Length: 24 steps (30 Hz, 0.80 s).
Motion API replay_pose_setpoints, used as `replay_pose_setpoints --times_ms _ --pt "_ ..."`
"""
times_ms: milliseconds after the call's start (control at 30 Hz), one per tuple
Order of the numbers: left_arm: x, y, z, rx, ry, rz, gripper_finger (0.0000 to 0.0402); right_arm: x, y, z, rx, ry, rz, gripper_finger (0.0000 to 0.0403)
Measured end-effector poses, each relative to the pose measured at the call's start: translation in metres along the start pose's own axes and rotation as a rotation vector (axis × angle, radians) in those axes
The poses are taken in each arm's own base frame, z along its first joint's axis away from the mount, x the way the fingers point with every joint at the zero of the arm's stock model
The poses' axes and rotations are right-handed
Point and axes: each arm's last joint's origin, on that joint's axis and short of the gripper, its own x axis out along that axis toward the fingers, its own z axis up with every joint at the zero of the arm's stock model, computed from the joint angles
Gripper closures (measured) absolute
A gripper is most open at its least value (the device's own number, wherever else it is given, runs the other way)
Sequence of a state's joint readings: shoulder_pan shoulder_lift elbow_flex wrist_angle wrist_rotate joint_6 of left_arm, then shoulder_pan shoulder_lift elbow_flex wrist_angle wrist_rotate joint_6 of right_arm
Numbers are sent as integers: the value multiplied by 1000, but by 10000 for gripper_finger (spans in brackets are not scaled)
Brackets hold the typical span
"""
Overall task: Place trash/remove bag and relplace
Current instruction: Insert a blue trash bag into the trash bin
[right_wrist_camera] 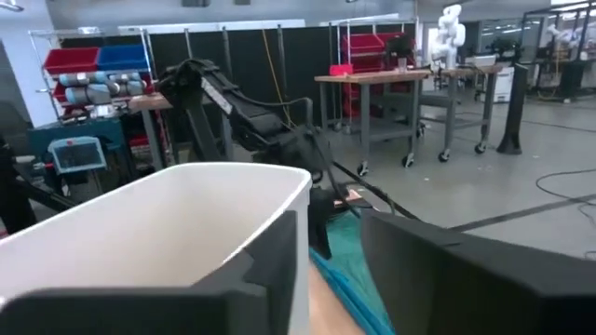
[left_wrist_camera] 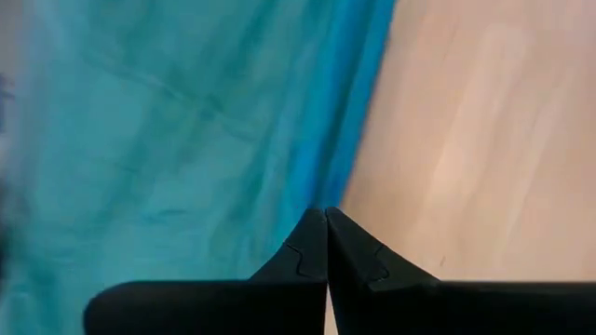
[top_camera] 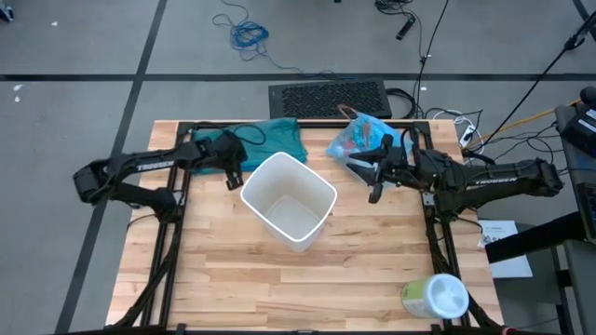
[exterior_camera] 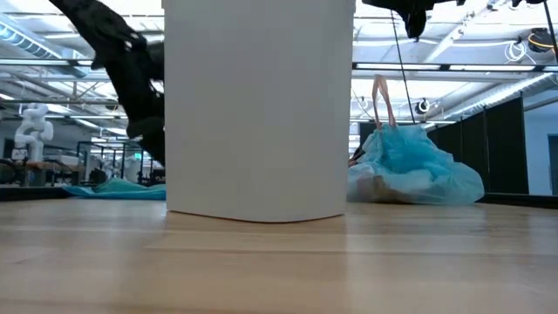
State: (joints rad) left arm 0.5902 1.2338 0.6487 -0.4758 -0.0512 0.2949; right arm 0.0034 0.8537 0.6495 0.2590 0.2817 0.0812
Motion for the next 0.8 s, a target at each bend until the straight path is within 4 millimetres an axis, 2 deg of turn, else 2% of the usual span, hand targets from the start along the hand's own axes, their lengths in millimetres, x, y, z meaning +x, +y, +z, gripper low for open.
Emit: replay_pose_setpoints --times_ms 233,467,600,733,800 --pt "31 -1 0 -3 106 -60 353 1 0 -1 -20 11 -3 224" --pt "52 0 6 -4 75 -34 308 1 0 -1 -55 8 -6 214" --pt "59 0 6 -4 94 -40 321 1 0 -1 -75 3 -7 219" --pt "57 0 6 -28 90 -45 382 1 -3 -1 -78 1 -18 223" --pt "54 1 8 -54 90 -31 394 2 -5 0 -80 0 -29 225"
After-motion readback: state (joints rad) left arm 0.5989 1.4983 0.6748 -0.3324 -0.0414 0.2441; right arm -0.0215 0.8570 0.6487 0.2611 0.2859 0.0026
